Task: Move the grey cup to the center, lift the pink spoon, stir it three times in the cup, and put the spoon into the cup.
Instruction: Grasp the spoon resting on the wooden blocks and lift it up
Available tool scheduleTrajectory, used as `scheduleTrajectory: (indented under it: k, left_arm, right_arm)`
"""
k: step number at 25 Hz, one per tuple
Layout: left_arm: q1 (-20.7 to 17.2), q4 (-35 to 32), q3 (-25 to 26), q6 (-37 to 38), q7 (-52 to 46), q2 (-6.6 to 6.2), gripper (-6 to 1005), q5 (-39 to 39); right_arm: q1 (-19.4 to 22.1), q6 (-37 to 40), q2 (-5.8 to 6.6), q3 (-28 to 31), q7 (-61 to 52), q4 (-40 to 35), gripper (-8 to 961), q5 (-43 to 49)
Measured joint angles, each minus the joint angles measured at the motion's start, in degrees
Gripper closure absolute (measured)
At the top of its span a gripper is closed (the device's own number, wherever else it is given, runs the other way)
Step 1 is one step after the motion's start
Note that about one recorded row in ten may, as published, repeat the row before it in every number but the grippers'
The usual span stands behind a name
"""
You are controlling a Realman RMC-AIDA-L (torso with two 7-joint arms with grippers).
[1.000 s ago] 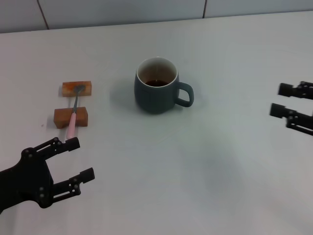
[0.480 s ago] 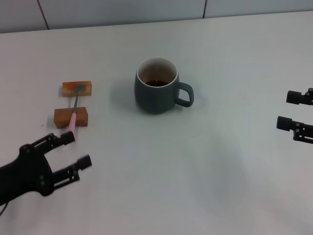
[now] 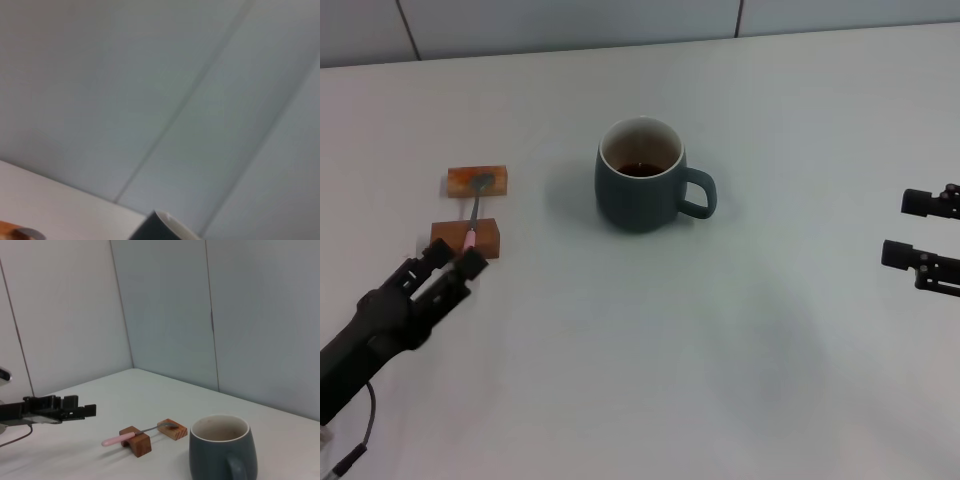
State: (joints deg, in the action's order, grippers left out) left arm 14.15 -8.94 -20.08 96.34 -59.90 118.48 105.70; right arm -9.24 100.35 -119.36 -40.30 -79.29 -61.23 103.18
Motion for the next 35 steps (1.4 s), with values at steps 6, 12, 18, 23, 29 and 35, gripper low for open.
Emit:
scheduleTrajectory:
  k: [6,12,18,23,29,35]
  left_arm:
    - [-1.91,8.62,9.63,-1.24,-4.41,-0.02,215,0.01]
    - [-2.82,11.59,13.19,-3.84,-16.58,0.14,215,0.00]
    - [-2.93,13.37,13.68,-7.41,-20.16,0.13,215,-0.04]
    - [-3.81,14.19,15.30,-9.86,-21.71,0.20,215,-0.48]
    - [-4.07,14.65,15.86,-11.31,-22.52,0.18,215,-0.57]
    - [-3.48,15.58,15.65,-12.28,-22.89,0.16,215,-0.38]
  right_arm:
    - [0.18,-0.69,0.01,0.05,0.26,0.09,273,0.75]
    - [0.19,-0.69,0.01,0.06,0.52,0.10,273,1.00]
    - [0.35,-0.69,-0.04,0.26,1.43,0.23,273,1.46]
    - [0.63,-0.69,-0.06,0.31,1.88,0.24,273,1.49]
    - [0.63,-0.69,-0.09,0.09,1.90,0.24,273,1.50]
    - [0.63,-0.69,-0.09,0.12,2.00,0.24,273,1.50]
